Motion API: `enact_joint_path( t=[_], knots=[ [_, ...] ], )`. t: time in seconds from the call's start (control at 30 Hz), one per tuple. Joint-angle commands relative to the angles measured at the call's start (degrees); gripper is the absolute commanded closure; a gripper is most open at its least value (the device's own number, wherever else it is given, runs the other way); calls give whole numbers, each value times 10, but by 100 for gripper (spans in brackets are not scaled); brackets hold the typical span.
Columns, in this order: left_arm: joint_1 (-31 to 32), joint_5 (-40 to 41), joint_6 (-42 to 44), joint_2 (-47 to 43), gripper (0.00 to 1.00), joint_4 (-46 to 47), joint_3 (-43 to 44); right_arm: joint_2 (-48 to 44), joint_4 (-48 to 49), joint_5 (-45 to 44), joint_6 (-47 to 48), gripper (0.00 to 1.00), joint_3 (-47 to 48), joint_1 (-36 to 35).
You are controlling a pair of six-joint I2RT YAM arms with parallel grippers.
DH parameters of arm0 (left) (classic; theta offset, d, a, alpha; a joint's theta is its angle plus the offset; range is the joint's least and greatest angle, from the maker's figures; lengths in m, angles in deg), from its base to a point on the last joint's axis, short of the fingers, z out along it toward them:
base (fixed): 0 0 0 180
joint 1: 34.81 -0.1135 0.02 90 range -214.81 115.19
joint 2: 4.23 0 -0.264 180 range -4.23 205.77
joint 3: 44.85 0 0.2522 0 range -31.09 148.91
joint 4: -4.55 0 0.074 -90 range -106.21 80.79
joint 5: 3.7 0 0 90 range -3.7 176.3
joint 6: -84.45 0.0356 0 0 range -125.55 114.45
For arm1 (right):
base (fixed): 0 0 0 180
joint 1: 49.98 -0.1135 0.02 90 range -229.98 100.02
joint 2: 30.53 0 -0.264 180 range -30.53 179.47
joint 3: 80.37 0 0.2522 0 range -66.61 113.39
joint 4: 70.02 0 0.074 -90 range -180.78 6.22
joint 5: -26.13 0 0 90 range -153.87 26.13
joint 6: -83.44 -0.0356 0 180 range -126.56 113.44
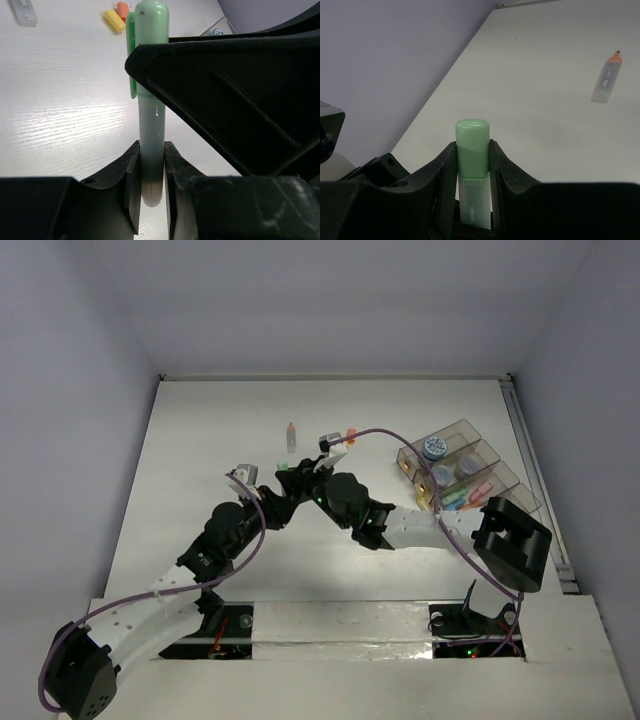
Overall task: Sort the stationery into containers
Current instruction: Close the pen cap on the pen.
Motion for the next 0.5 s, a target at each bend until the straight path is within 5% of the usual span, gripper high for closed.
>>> enact_joint_path(
  t=[0.0, 0.47],
  knots=[
    [-15, 117, 14, 2, 100, 142, 34, -14, -103, 54, -39, 100, -19, -23],
    [-15, 173, 61, 28, 100, 188, 81, -21, -114, 76, -86, 100, -72, -23]
  ],
)
